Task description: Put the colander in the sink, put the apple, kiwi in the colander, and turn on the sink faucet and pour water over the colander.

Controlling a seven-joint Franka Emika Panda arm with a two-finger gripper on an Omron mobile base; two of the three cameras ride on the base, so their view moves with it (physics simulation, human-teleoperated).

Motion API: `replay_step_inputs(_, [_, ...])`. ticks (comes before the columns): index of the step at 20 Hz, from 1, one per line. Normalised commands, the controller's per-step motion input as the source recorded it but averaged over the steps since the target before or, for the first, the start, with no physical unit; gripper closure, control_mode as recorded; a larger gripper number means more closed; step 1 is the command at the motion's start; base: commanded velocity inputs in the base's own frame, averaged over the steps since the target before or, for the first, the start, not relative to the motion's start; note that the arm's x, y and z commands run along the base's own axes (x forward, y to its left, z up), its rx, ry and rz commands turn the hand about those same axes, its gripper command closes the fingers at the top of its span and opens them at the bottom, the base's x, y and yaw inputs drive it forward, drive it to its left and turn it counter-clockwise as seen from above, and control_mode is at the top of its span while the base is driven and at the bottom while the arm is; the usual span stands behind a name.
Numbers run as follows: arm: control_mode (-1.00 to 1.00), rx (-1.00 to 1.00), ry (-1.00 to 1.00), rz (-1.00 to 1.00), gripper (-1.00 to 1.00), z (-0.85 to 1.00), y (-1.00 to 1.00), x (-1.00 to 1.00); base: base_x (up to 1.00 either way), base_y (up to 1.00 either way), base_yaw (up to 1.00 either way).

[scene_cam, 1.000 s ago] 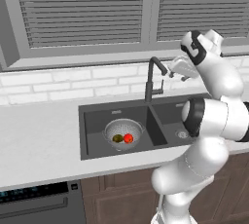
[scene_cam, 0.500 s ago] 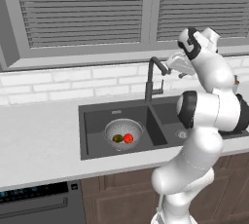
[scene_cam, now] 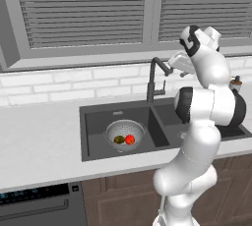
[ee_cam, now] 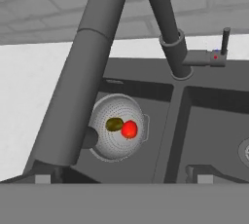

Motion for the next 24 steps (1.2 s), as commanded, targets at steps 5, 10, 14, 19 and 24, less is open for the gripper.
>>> replay_step_inputs(5, [-1.00,0.01,0.00,0.00,-1.00,0.05,0.06,0.32,0.00,0.00,0.00])
replay_step_inputs(10, [-1.00,0.12,-0.02,0.00,-1.00,0.05,0.09,-0.23,0.00,0.00,0.00])
replay_step_inputs(14, [-1.00,0.14,-0.08,0.00,-1.00,0.05,0.00,-0.57,0.00,0.00,0.00])
replay_step_inputs(19, [-1.00,0.21,-0.16,0.00,-1.00,0.14,-0.13,-0.40,0.00,0.00,0.00])
replay_step_inputs(24, [-1.00,0.17,-0.15,0.00,-1.00,0.28,-0.03,-0.55,0.00,0.00,0.00])
